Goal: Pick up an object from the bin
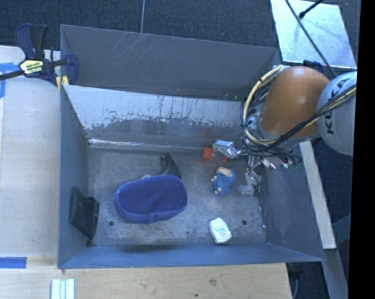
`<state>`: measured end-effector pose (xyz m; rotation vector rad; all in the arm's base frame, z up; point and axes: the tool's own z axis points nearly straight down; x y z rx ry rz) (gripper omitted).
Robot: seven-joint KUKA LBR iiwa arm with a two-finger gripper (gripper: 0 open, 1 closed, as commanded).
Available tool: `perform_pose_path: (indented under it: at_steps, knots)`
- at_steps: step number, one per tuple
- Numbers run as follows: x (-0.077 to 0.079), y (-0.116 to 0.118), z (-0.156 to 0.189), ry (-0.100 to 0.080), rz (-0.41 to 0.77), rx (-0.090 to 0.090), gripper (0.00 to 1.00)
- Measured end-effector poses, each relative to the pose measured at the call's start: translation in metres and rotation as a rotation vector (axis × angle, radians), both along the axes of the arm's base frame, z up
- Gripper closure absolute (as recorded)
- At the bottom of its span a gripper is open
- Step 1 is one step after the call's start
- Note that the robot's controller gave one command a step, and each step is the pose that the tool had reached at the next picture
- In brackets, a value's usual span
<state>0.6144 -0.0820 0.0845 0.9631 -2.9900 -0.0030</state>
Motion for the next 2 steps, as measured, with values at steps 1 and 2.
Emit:
perform_pose_path:
  at_steps: [1,2]
  knots:
    - [0.004,0.000,0.006,-0.014,-0.002,-0.001,1.00]
    - [0.003,0.018,0.116,-0.014,0.041,-0.002,1.00]
